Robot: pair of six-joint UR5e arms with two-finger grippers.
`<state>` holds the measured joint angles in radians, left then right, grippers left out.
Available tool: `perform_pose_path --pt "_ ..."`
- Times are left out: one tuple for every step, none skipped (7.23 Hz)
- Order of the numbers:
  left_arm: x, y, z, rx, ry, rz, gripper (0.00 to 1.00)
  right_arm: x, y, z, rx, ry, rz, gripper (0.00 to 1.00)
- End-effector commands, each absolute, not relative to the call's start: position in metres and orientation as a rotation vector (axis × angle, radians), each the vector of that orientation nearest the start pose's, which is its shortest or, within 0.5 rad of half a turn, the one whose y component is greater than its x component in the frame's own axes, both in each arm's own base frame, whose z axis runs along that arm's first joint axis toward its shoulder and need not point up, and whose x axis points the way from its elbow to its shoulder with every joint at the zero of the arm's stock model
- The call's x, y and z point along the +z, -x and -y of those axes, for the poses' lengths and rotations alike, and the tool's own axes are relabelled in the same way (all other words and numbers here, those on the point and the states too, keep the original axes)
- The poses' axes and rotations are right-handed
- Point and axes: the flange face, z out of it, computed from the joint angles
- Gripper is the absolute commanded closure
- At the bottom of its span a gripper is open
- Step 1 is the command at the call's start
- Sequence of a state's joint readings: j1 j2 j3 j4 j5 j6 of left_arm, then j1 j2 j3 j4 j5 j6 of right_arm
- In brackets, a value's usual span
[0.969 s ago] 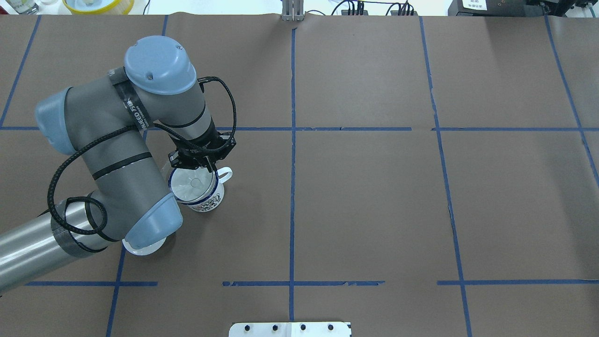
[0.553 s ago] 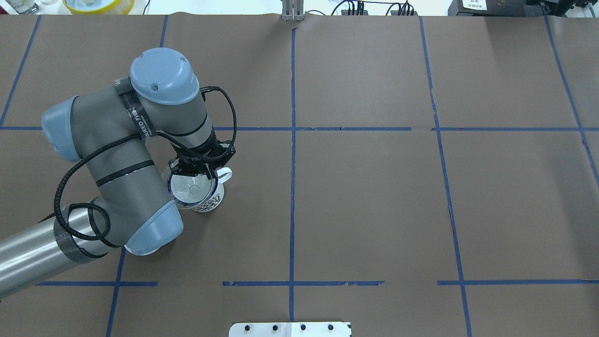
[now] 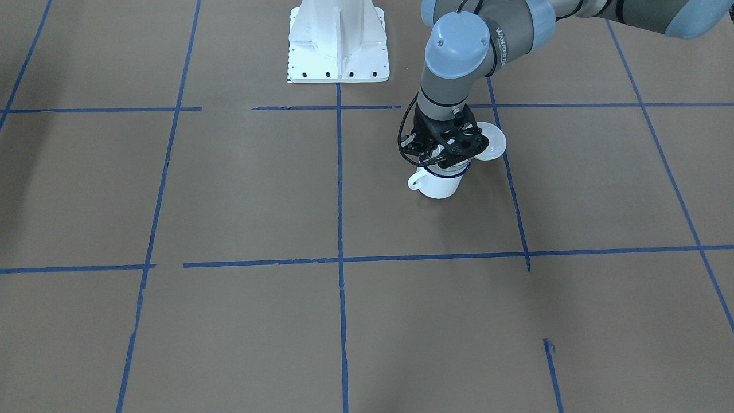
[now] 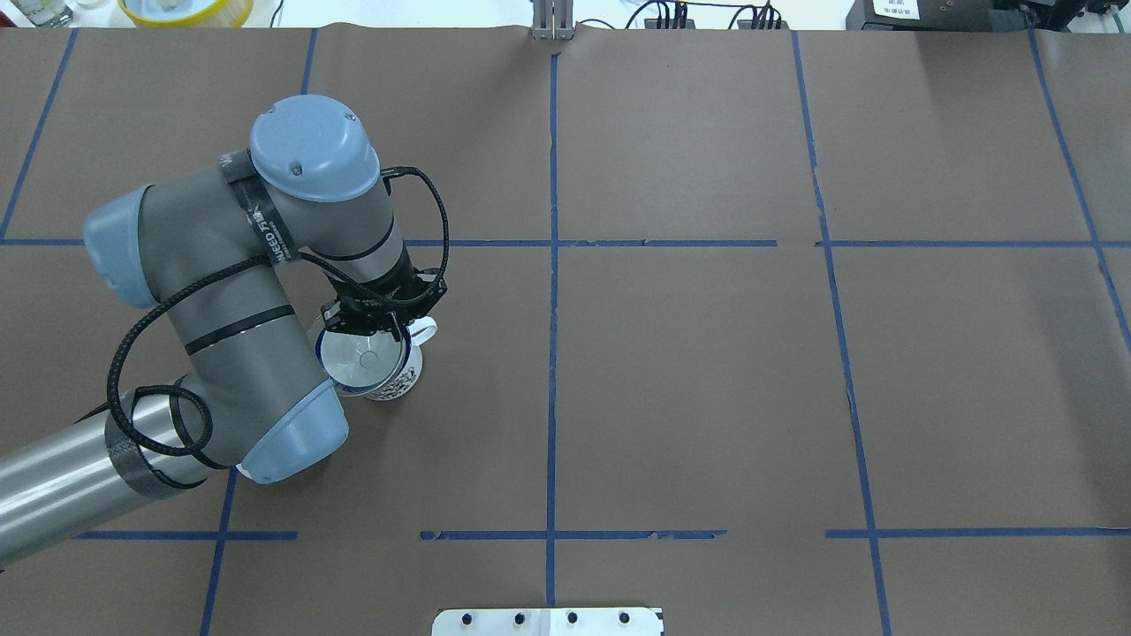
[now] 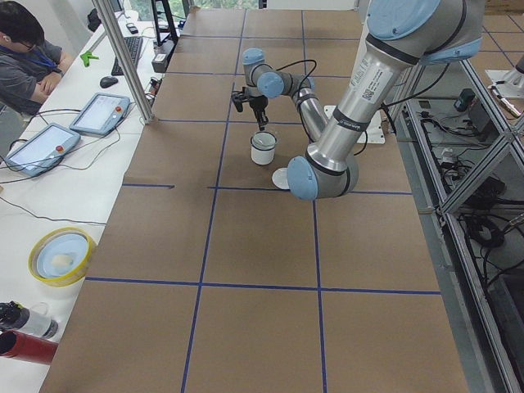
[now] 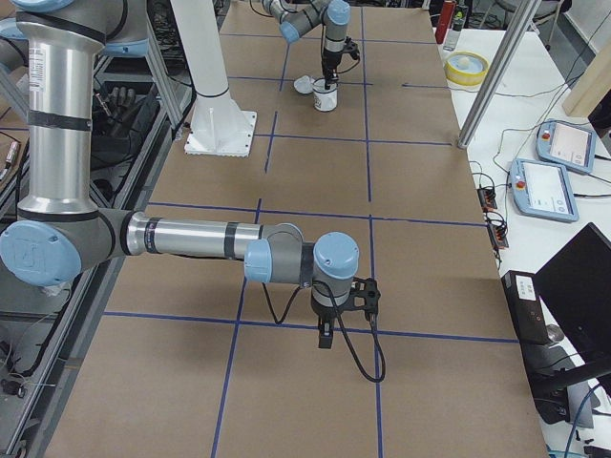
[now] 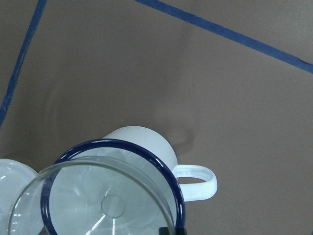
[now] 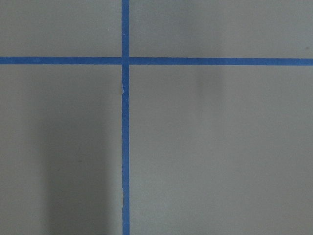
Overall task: Place funnel on cup
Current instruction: 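Lower the funnel spout into the mug and open the left gripper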
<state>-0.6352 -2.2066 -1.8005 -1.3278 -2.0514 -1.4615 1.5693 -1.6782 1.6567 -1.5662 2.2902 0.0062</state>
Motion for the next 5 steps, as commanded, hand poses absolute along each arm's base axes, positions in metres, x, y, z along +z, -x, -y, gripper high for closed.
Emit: perform_pose_path --pt "0.2227 -0.4658 0.4506 -0.350 0.213 -0.734 1.00 0.6701 -0.0670 0.4451 0.010 0.019 0.719 0.00" --pt "0.2251 -0.4676 0.4519 -0.351 0.215 -0.731 1.00 0.6701 -0.0670 0.4451 0.010 0.019 0.719 0.00" --pt "0.2269 -0.4686 0.4527 -0.351 0.216 -0.727 1.00 0.6701 -0.0670 0.4451 0.010 0.019 0.719 0.00" --pt "0.2269 -0.4679 0.4534 -0.353 0.215 -0.727 0.93 0.6701 -0.0670 0.4451 0.010 0.019 0.719 0.00" --pt "0.2277 -0.4682 0.4537 -0.355 0.217 -0.724 0.67 0.6701 -0.0670 0.4451 0.010 0.019 0.719 0.00"
